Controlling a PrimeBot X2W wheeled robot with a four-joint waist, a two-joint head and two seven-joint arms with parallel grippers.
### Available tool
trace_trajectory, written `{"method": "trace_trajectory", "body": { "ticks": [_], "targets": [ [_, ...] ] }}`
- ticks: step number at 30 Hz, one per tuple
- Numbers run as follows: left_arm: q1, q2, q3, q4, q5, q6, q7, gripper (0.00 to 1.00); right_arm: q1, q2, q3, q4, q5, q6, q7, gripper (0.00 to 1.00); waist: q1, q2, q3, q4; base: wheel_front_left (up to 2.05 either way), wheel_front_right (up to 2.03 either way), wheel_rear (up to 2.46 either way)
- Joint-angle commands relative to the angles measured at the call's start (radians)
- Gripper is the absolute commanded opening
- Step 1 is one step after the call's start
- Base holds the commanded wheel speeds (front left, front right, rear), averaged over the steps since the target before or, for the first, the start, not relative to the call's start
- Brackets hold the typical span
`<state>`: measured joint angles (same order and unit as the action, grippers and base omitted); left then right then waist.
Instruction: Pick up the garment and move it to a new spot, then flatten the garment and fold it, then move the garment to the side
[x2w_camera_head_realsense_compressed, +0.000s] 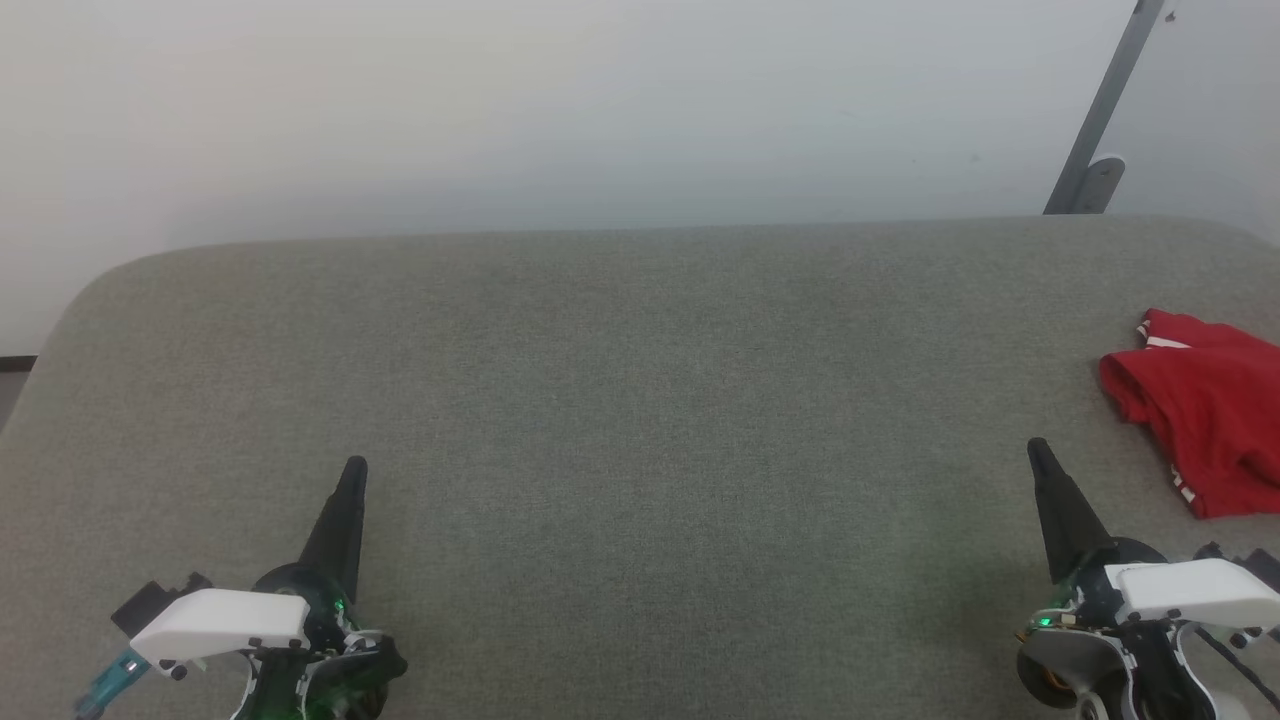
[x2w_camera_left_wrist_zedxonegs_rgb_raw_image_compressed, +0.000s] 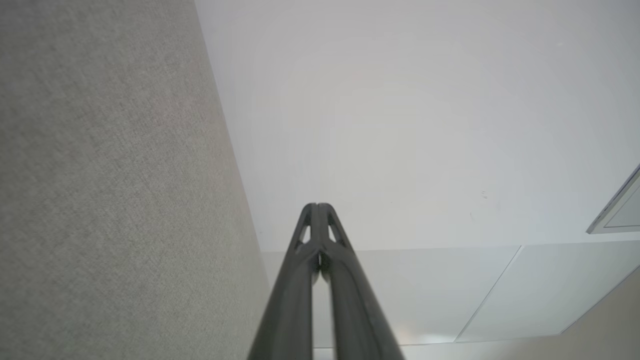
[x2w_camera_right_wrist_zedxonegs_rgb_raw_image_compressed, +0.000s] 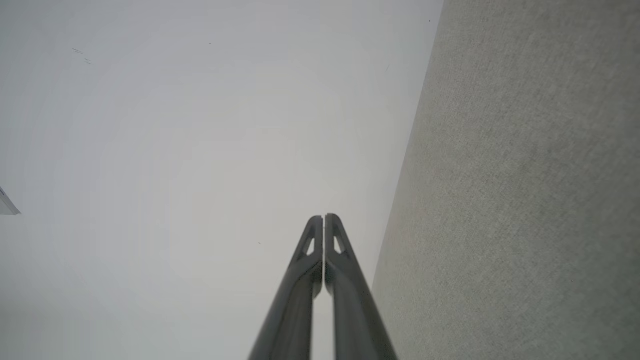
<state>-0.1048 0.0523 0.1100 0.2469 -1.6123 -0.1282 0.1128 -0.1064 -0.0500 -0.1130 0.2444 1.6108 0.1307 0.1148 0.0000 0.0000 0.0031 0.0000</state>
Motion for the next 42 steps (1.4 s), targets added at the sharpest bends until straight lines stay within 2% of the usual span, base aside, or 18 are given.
{"method": "trace_trajectory", "body": {
  "ticks": [1,42],
  "targets": [
    [-0.011,-0.003,0.004,0.000,-0.004,-0.005,0.003,0.00,-0.007,-0.001,-0.002,0.003,0.004,0.000,0.003,0.00,0.0000,0.0000,0.000,0.000,0.00,0.00,0.00],
    [-0.011,-0.004,0.005,0.000,-0.002,-0.005,0.004,0.00,-0.007,-0.001,-0.002,0.003,0.004,0.000,0.003,0.00,0.0000,0.0000,0.000,0.000,0.00,0.00,0.00]
  ]
}}
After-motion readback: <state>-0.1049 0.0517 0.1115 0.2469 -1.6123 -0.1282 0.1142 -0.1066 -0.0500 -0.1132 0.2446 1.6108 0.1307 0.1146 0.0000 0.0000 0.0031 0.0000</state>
